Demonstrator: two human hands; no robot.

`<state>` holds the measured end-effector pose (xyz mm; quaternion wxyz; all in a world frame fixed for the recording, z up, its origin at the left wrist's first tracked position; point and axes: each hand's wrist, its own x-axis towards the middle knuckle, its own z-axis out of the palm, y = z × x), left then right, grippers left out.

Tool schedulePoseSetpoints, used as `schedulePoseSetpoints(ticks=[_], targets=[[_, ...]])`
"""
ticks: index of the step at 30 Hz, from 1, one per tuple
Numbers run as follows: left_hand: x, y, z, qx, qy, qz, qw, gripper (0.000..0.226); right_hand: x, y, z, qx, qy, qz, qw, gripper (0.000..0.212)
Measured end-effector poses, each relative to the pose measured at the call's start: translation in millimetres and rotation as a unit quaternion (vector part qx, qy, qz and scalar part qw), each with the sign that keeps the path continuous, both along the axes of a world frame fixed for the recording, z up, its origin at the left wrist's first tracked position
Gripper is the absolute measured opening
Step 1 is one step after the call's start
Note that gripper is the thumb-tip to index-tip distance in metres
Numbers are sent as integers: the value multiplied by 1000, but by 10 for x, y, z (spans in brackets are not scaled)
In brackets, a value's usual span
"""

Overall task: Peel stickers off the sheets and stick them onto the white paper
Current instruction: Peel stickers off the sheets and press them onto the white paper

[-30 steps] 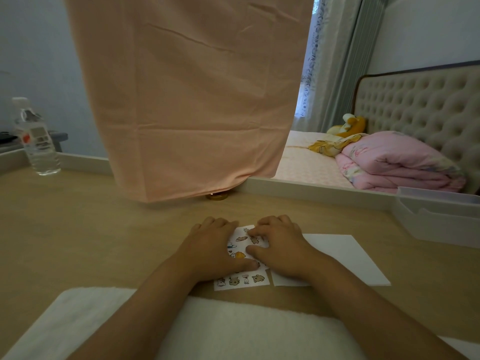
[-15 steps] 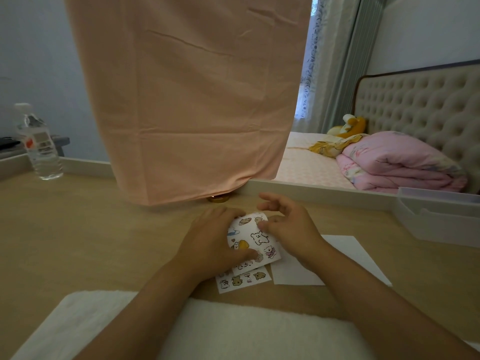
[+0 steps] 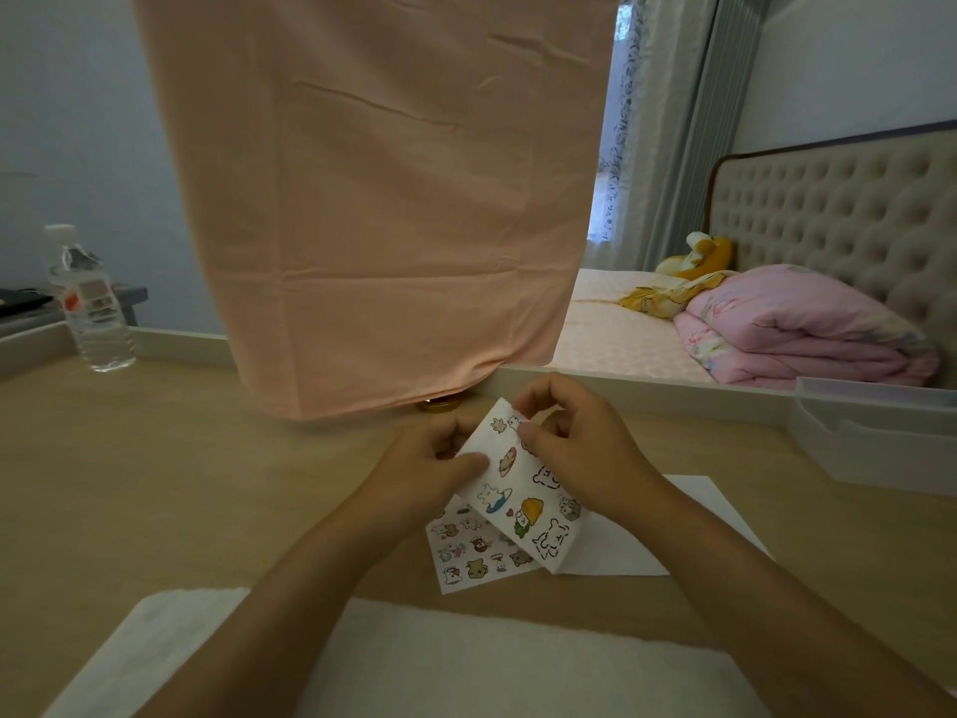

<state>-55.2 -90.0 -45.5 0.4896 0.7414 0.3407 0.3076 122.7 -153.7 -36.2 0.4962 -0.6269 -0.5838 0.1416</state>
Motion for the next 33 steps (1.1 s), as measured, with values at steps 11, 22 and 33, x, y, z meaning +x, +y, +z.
schedulePoseSetpoints(ticks=[11,22,33], targets=[[68,-35,-34,-43,-146,34,988,12,-23,20,-24,157,-246,-13,956,15],[85,-33,-84,-5,-188,53,981,13,-85,45,-54,138,-172,-14,975,11],[74,-48,-46,35,-189,44,980,12,-76,48,-35,161,-159,-16,974,11]])
